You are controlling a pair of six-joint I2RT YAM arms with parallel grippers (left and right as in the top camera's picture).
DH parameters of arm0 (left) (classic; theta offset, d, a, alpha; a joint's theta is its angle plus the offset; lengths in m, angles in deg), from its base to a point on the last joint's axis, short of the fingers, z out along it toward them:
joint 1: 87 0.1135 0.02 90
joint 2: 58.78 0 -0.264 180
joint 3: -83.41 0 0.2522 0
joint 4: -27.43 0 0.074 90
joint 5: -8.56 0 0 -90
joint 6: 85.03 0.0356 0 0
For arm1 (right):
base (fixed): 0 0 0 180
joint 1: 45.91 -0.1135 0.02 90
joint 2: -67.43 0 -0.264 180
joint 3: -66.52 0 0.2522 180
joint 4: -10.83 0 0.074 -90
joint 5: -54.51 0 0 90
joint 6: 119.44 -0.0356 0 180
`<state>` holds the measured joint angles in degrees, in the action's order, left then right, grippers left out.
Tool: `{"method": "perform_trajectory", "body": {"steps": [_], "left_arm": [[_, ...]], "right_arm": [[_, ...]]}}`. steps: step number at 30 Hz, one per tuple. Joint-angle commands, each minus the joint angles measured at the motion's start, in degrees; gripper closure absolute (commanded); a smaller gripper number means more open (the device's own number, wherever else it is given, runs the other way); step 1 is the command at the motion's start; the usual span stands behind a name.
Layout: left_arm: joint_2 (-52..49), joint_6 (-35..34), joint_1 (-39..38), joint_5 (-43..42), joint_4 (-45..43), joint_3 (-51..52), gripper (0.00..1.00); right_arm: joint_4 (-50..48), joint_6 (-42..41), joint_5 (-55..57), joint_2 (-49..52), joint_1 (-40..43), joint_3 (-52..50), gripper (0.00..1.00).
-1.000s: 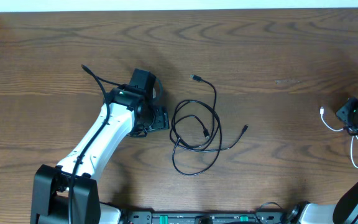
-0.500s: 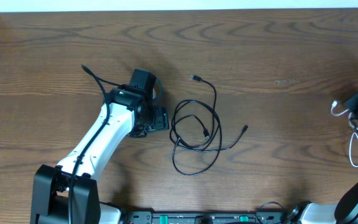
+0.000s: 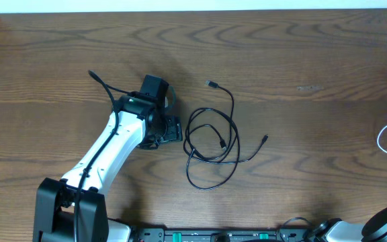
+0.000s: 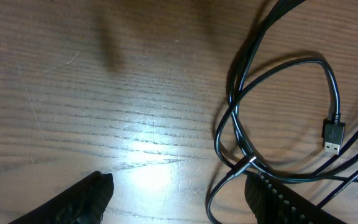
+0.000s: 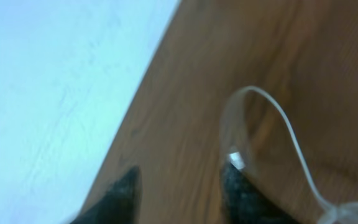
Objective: Untangle cables
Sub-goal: 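Lower and release the white cable at the right edge with the right gripper, then move the right gripper back to the black cable pile and grasp it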
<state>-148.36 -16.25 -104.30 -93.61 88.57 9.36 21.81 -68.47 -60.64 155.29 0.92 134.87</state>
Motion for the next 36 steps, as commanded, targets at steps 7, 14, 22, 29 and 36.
{"method": "perform_trajectory", "body": {"steps": [7,14,22,29,36], "left_arm": [[-0.46,-0.48,0.2,-0.46,-0.02,0.57,0.27],[-0.46,-0.48,0.2,-0.26,-0.79,0.57,0.26],[-0.46,-0.48,0.2,-0.26,-1.6,0.57,0.26],[-0.46,-0.48,0.2,-0.26,-1.62,0.57,0.26],[-0.44,-0.31,0.2,-0.24,-1.6,0.57,0.26]], "right_arm": [[21.16,5.97,-5.29,-0.85,-3.37,0.87,0.55],[36.57,20.59,-6.64,-0.85,-16.59,0.87,0.51],[47.45,34.8,-7.8,-0.83,-36.59,0.74,0.43],[47.19,33.53,-7.82,-0.28,-50.42,0.2,0.43],[45.13,24.9,-7.82,1.42,-60.06,-0.02,0.45]]}}
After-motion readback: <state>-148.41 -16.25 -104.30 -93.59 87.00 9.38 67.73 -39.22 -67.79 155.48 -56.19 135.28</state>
